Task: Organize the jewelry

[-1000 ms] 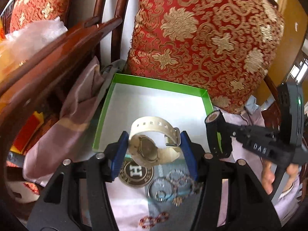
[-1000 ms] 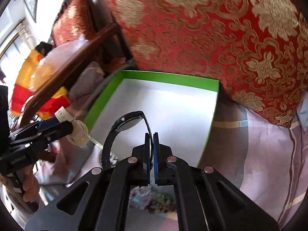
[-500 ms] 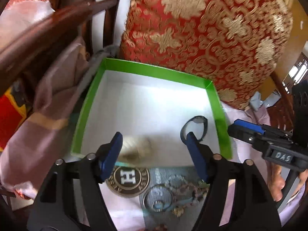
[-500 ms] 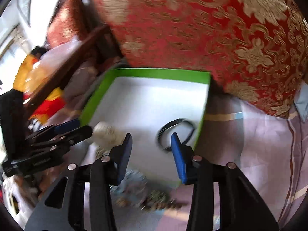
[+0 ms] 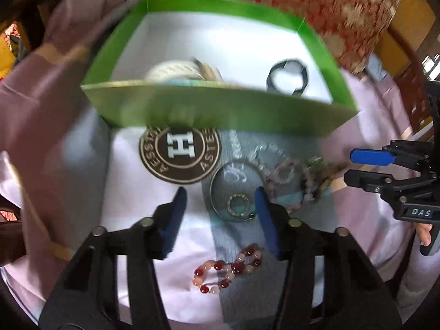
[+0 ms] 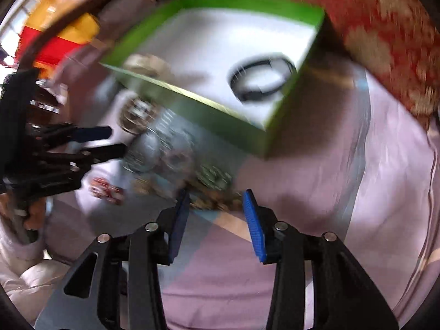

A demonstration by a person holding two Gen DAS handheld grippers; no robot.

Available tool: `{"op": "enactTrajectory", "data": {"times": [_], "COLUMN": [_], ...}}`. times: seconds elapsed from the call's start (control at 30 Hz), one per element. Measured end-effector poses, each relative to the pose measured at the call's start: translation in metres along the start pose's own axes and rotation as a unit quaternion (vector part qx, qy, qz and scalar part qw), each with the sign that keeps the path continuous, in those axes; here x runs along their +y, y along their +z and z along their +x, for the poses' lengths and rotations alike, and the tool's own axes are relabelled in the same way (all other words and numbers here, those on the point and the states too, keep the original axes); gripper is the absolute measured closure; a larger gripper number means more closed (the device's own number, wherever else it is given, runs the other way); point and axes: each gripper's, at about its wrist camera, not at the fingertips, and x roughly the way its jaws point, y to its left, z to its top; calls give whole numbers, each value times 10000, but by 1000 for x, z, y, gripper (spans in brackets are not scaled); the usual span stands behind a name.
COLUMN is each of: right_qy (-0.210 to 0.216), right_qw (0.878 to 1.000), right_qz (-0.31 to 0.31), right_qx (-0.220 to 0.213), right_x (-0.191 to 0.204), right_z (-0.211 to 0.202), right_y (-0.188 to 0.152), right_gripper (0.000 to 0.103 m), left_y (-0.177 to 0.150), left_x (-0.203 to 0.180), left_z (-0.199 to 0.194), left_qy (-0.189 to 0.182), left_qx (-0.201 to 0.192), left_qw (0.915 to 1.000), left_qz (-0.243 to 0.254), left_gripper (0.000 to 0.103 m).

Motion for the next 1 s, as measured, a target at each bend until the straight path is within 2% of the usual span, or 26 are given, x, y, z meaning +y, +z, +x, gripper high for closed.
{"op": "enactTrajectory", "data": {"times": [0.13, 0.23, 0.3, 0.37, 0.47, 0.57, 0.8, 1.0], "right_qy": [-157, -280, -281, -197, -187, -321, -301, -414], "right_qw": [9998, 9994, 9994, 9996, 9995, 9991, 9989, 9985], "right_qz": [-20, -163, -183, -165, -261, -264, 64, 157], "right_qx": [151, 83, 66, 73, 58, -10, -354, -311], "right_x": [0, 7, 9, 11, 17, 19, -4, -12], "right_z": [16, 16, 16, 17, 14, 14, -11, -10], "right_y": [-1, 0, -1, -1, -2, 1, 5, 5], "right_gripper": [68, 69, 73, 81, 95, 96, 95, 95], "left_y": [-3, -4, -4, -3, -3, -3, 0, 0], "left_x": [-4, -8, -9, -10, -8, -7, -8, -8], "left_z": [20, 21, 21, 21, 20, 18, -5, -10], "left_qy": [139, 219, 272, 327, 243, 258, 256, 299], "left_qx": [205, 138, 112, 98, 134, 115, -124, -173], "left_qw": [9997, 9995, 9994, 9992, 9995, 9995, 9996, 9993], "left_qz": [49, 165, 188, 204, 119, 112, 88, 113], "left_gripper": [65, 65, 69, 90, 96, 96, 99, 98]}}
